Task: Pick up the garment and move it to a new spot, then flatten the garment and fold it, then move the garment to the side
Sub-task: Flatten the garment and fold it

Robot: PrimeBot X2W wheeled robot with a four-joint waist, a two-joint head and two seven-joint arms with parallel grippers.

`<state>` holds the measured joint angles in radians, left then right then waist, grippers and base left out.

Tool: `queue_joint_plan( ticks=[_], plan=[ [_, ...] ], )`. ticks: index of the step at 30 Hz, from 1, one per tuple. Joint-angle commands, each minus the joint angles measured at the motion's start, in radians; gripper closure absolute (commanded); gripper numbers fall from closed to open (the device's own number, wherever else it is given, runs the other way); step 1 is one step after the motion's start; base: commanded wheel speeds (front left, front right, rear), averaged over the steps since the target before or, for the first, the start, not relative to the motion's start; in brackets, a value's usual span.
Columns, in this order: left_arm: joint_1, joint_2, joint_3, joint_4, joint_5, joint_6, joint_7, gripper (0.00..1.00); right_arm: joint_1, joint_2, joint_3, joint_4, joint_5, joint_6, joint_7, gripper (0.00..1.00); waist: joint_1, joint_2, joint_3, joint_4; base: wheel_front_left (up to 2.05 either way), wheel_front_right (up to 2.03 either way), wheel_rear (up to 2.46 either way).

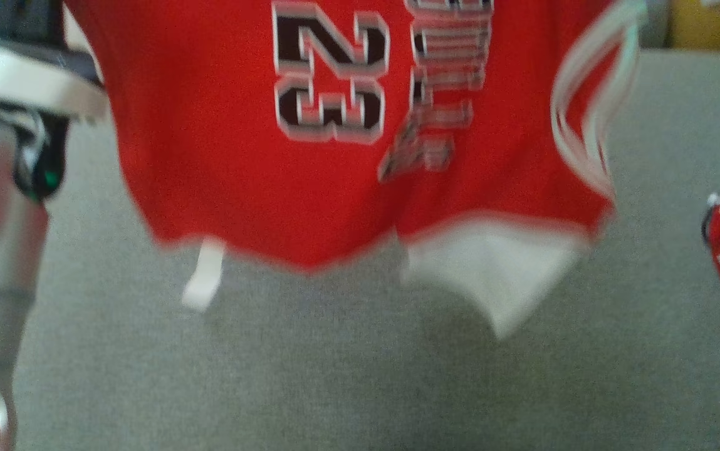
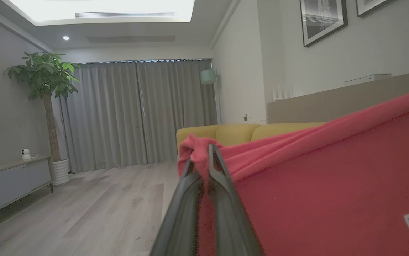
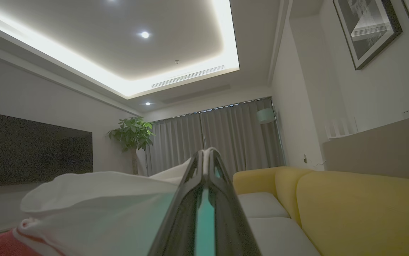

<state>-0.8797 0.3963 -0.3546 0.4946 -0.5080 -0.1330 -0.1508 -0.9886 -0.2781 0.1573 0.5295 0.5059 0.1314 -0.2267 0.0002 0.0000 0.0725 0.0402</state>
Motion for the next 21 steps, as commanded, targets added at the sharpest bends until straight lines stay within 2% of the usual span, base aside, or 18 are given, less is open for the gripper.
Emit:
queue_joint_plan(
  ticks=[1,6,11,16,21],
  plan=[
    [-0.111,0.038,0.043,0.001,0.009,0.002,-0.021,1.0,-0.098,0.018,-0.009,-0.002,-0.022,-0.001,-0.014,1.0,-0.0002,0.0,0.094,0.002,0.0,0.0,0.0],
    [-0.292,0.023,0.076,0.1,0.041,0.016,-0.095,1.0,-0.283,0.044,-0.08,0.101,-0.114,-0.001,-0.033,1.0,-0.0002,0.0,0.196,-0.015,0.0,0.0,0.0],
    [-0.381,-0.009,0.145,0.131,0.056,0.024,-0.11,1.0,-0.361,0.07,-0.156,0.081,-0.181,-0.001,-0.035,1.0,-0.0002,0.0,0.259,-0.024,0.0,0.0,0.0],
    [-0.272,-0.057,0.23,0.134,0.071,0.021,-0.111,1.0,-0.278,0.088,-0.169,0.077,-0.184,-0.001,-0.035,1.0,-0.0002,0.0,0.288,-0.034,0.0,0.0,0.0],
    [-0.084,-0.127,0.325,0.155,0.062,0.014,-0.111,1.0,-0.07,0.106,-0.154,0.035,-0.119,-0.001,-0.035,1.0,-0.0002,0.0,0.303,-0.046,0.0,0.0,0.0]
  ],
)
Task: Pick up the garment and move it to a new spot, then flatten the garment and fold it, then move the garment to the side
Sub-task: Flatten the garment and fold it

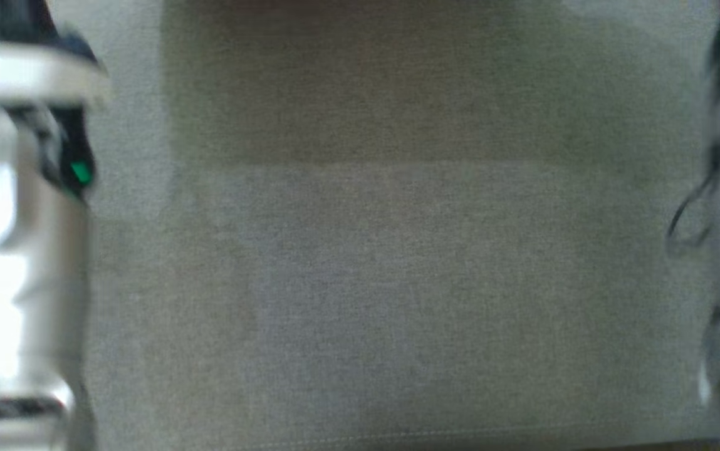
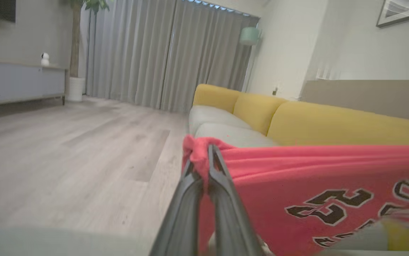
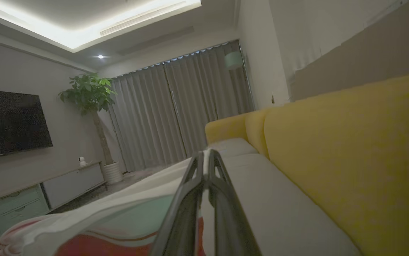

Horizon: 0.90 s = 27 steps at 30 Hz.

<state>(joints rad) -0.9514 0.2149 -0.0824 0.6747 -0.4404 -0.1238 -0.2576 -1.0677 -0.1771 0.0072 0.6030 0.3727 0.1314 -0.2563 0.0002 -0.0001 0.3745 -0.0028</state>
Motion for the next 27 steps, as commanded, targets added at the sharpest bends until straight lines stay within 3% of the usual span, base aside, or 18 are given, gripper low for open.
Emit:
queue_joint_plan(
  ticks=[1,5,12,20,27],
  plan=[
    [0.031,0.034,0.077,-0.021,-0.012,0.004,-0.004,1.0,0.063,0.01,0.007,-0.043,0.034,-0.001,-0.005,1.0,-0.0002,0.0001,-0.001,-0.004,0.0,0.0,0.0],
    [0.252,-0.064,0.167,-0.002,-0.007,-0.003,-0.004,1.0,0.331,0.016,0.092,-0.078,0.149,-0.001,-0.005,1.0,-0.0002,0.0001,-0.046,-0.016,0.0,0.0,0.0],
    [0.507,-0.143,0.314,-0.05,-0.01,-0.006,-0.004,1.0,0.639,0.008,0.177,-0.125,0.276,-0.001,-0.005,1.0,-0.0002,0.0001,-0.146,-0.047,0.0,0.0,0.0],
    [0.692,-0.163,0.312,-0.054,-0.013,-0.007,-0.004,1.0,0.845,-0.013,0.195,-0.146,0.351,-0.001,-0.005,1.0,-0.0002,0.0001,-0.252,-0.066,0.0,0.0,0.0],
    [0.856,-0.164,0.189,-0.037,-0.075,-0.007,-0.004,1.0,0.982,-0.029,0.226,-0.153,0.383,-0.001,-0.005,1.0,-0.0002,0.0001,-0.356,-0.07,0.0,0.0,0.0]
  ],
)
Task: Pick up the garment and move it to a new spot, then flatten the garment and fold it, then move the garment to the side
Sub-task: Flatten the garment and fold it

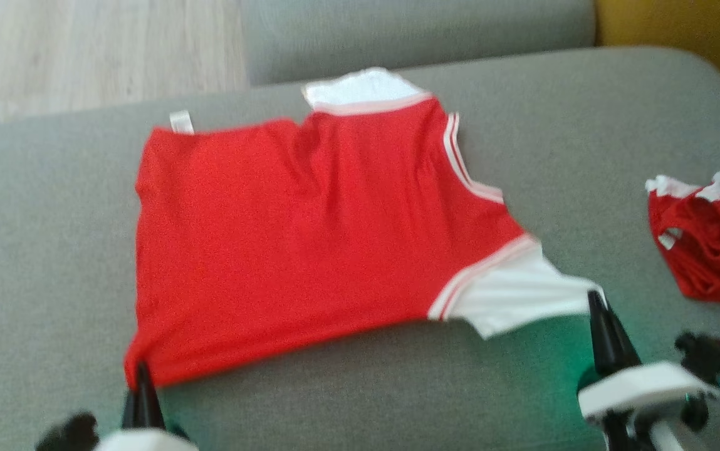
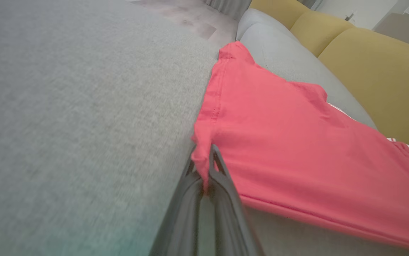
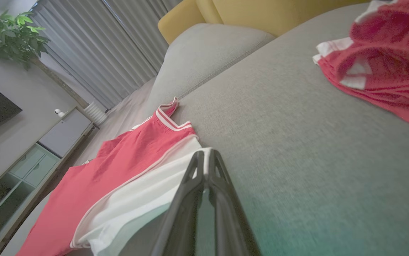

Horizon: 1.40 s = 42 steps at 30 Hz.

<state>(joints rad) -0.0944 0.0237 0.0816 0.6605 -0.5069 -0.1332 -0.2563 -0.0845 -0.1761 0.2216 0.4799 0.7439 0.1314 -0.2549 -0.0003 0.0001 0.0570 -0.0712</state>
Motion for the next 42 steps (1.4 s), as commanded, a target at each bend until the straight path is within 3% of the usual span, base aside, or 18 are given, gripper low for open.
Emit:
queue_joint_plan(
  ticks=[1,10,19,27,42],
  plan=[
    [0.02,0.027,0.014,-0.025,-0.019,0.003,-0.005,1.0,0.017,-0.031,0.015,-0.033,0.023,-0.001,-0.007,1.0,0.0003,-0.0001,-0.048,0.001,0.0,0.0,0.0],
    [0.093,0.027,-0.029,-0.043,-0.067,0.003,-0.005,1.0,0.136,-0.074,0.066,-0.088,0.119,-0.001,0.004,1.0,0.0003,-0.0001,-0.085,0.039,0.0,0.0,0.0],
    [-0.01,0.027,-0.078,-0.047,0.01,0.003,-0.005,1.0,0.045,-0.046,0.078,-0.13,0.155,-0.001,-0.001,1.0,0.0003,-0.0001,-0.054,0.057,0.0,0.0,0.0],
    [-0.155,0.027,-0.089,0.019,-0.015,0.019,-0.005,1.0,-0.168,0.016,0.097,-0.004,0.166,-0.001,-0.002,1.0,0.0003,-0.0001,0.018,0.087,0.0,0.0,0.0],
    [-0.394,0.027,-0.172,0.159,-0.015,0.033,-0.005,1.0,-0.443,0.046,0.022,0.205,0.078,-0.001,-0.007,1.0,0.0003,-0.0001,0.13,0.13,0.0,0.0,0.0]
  ],
)
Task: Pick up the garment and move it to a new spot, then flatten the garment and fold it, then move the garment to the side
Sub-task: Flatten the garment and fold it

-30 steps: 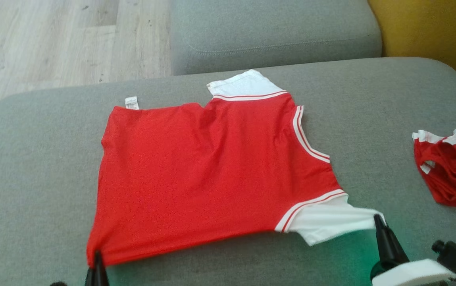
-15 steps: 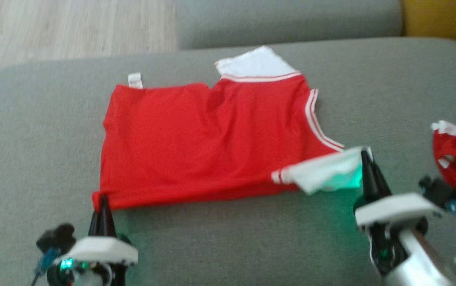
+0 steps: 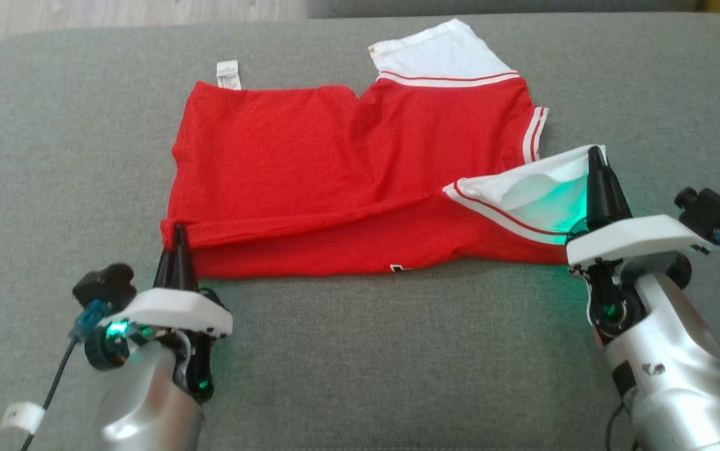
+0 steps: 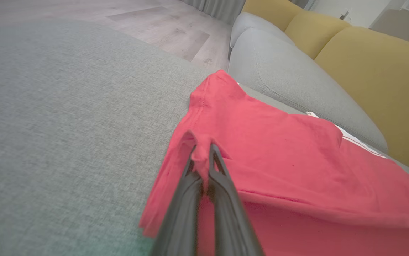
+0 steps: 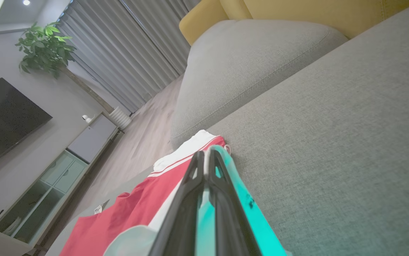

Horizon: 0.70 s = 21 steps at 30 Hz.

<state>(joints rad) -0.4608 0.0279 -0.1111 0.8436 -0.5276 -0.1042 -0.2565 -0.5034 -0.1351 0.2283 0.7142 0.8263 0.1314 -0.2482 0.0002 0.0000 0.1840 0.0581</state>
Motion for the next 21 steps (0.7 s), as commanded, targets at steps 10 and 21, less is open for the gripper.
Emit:
queue_joint_plan(
  ticks=[10,21],
  plan=[
    [-0.054,0.022,0.089,-0.106,0.103,0.067,-0.005,0.0,-0.078,0.048,-0.103,-0.059,-0.171,-0.001,-0.013,0.0,-0.0002,0.0,0.011,-0.002,0.0,0.0,0.0],
    [0.213,0.022,0.075,-0.264,0.345,0.12,-0.005,0.0,0.178,0.067,-0.161,-0.222,-0.636,-0.001,-0.013,0.0,-0.0002,0.0,-0.091,-0.001,0.0,0.0,0.0]
  ],
)
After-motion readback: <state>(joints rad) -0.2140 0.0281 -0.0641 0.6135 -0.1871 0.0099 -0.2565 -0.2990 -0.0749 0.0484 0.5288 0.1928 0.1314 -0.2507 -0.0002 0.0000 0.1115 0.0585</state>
